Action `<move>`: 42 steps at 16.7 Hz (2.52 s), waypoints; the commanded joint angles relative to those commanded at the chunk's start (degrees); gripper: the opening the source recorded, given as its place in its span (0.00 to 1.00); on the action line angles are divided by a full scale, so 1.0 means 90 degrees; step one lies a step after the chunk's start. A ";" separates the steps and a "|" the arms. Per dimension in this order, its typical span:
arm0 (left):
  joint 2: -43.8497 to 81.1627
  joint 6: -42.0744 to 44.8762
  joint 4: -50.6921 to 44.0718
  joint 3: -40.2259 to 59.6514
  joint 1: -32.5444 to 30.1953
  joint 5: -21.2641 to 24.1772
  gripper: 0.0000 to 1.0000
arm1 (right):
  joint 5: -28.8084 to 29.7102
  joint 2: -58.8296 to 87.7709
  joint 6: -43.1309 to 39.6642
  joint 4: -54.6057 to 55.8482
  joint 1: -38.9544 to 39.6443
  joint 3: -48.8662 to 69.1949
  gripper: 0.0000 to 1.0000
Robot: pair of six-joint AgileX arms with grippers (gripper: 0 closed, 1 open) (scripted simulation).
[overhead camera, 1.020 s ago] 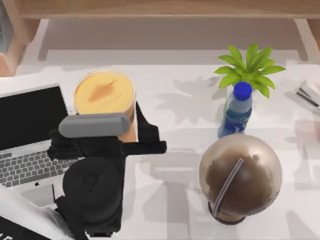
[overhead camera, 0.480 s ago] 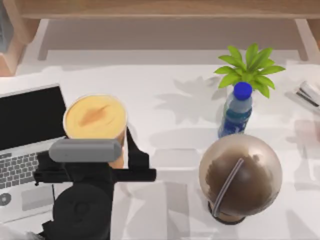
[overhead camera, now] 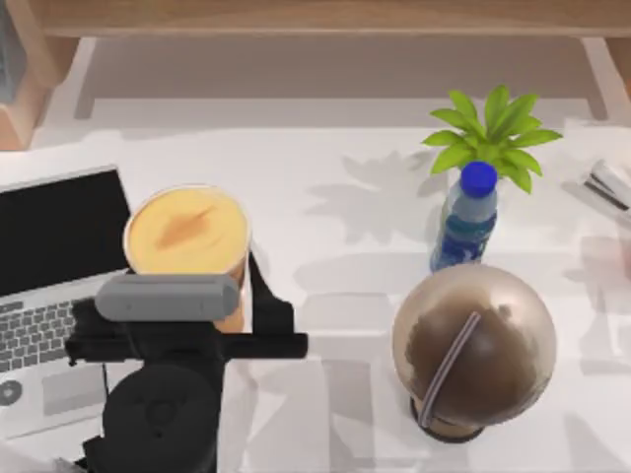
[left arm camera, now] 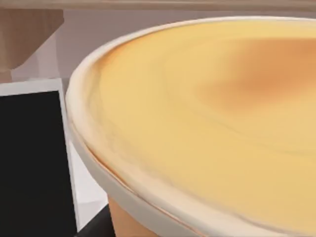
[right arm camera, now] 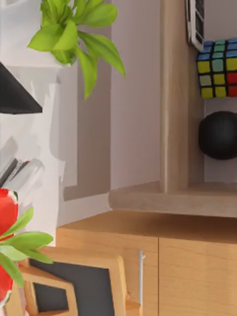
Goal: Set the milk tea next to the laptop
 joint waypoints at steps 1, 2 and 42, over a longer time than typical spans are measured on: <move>0.0028 0.0000 0.0051 0.0006 0.0002 0.0001 0.00 | 0.0000 0.0000 0.0000 0.0000 0.0000 0.0000 1.00; 0.0065 0.0000 0.0118 0.0014 0.0003 0.0002 0.00 | 0.0000 0.0000 0.0000 0.0000 0.0000 0.0000 1.00; 0.1534 -0.0014 0.1654 -0.0157 -0.0041 0.0012 1.00 | 0.0000 0.0000 0.0000 0.0000 0.0000 0.0000 1.00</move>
